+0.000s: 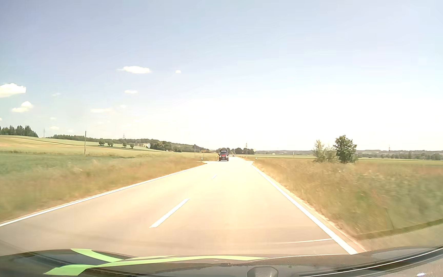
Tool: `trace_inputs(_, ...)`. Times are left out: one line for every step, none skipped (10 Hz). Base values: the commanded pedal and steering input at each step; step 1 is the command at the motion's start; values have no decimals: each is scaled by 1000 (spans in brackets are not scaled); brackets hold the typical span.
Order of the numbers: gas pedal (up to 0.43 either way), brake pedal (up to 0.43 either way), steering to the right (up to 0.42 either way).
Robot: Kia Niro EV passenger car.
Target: Follow the waypoints while adhering to traffic rules and regulations
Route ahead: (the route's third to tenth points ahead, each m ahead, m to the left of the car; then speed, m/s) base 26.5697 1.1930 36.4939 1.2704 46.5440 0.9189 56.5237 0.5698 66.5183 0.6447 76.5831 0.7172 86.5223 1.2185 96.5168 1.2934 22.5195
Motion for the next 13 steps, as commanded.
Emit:
trace_inputs(240,0,-1)
trace_inputs(240,0,0)
trace_inputs(248,0,1)
trace_inputs(248,0,1)
trace_inputs(248,0,0)
trace_inputs(248,0,1)
trace_inputs(248,0,0)
trace_inputs(248,0,1)
trace_inputs(248,0,1)
trace_inputs(248,0,0)
trace_inputs(260,0,-1)
trace_inputs(280,0,-1)
trace_inputs(287,0,-1)
